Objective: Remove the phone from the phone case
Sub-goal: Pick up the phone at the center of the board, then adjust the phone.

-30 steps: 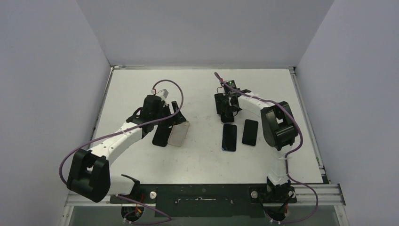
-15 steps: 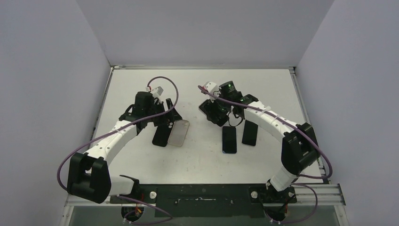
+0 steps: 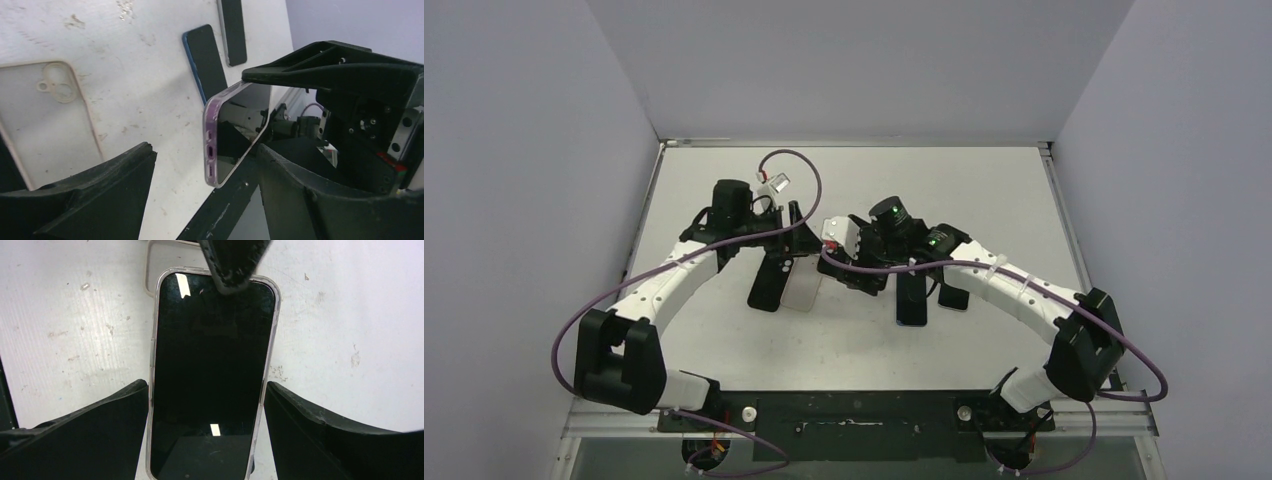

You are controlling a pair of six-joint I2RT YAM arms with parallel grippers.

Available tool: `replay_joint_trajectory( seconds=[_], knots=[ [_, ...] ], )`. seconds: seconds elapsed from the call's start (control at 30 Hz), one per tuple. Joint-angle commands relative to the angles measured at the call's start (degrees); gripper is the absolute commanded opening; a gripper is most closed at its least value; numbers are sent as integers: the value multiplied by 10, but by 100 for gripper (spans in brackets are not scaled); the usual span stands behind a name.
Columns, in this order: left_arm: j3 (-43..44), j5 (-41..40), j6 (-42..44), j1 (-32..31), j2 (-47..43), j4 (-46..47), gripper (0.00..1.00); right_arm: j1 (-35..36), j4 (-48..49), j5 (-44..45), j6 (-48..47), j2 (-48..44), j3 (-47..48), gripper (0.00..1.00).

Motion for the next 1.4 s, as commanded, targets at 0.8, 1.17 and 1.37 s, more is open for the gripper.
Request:
replay_joint_trajectory(
  seconds=[0.8,1.17,1.37],
  knots=[
    [25,166,72,-38,10,-1,0,92,66,67,-80,-72,26,45],
    [-105,-19,-175,-23,-87,255,0,25,330,187,352,-229,-156,95],
    [-169,-70,-309,-35,-101,411,0,-5,401,170,615,-243,-234,96]
  ],
)
